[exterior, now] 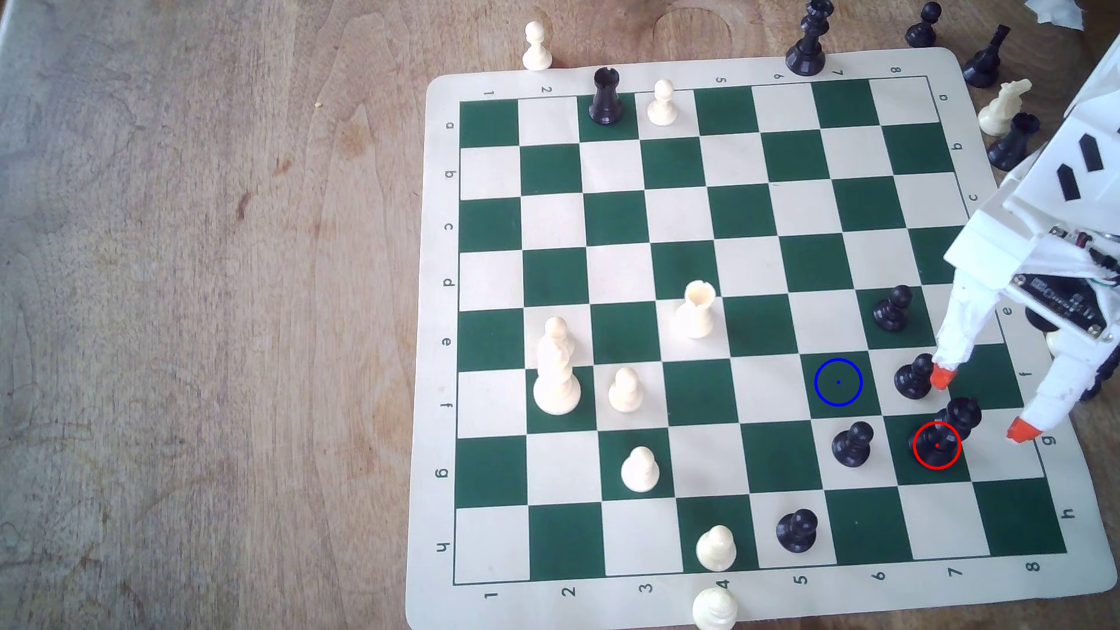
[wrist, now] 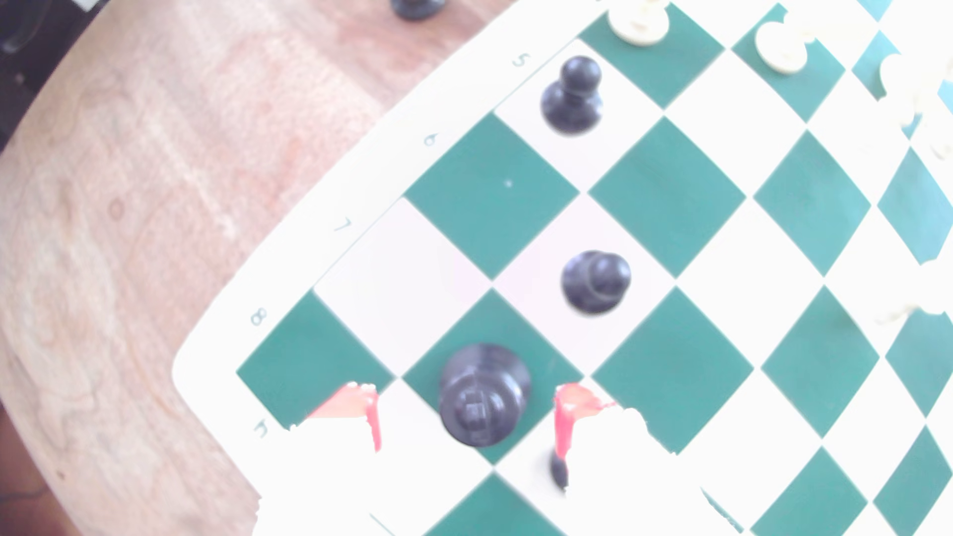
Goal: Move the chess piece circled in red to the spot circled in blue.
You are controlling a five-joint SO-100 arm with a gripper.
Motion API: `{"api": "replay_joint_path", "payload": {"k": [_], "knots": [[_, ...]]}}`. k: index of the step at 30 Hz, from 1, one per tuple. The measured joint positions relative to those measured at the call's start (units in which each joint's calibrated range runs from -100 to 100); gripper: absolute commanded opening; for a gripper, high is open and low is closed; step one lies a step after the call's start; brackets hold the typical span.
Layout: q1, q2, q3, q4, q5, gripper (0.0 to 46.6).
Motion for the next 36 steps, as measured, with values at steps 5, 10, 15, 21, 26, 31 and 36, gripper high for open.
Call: {"api": "replay_joint_path", "payload": {"k": [5,10,15,21,26,31,36], "knots": [[0.0,0.08,2.89,-2.31,-0.05,18.1],[0.0,0.08,3.89,-3.35,-0.05,17.3],[0.0,1.42,7.32,-6.06,-0.05,17.3],[0.0,1.51,7.95,-7.81,-0.05,16.8],[0.0,1.51,7.95,-8.37,-0.05,14.8],[0.0,2.35,7.95,-8.37,-0.05,11.8],[0.0,2.68,7.95,-8.45,-0.05,3.6]]}}
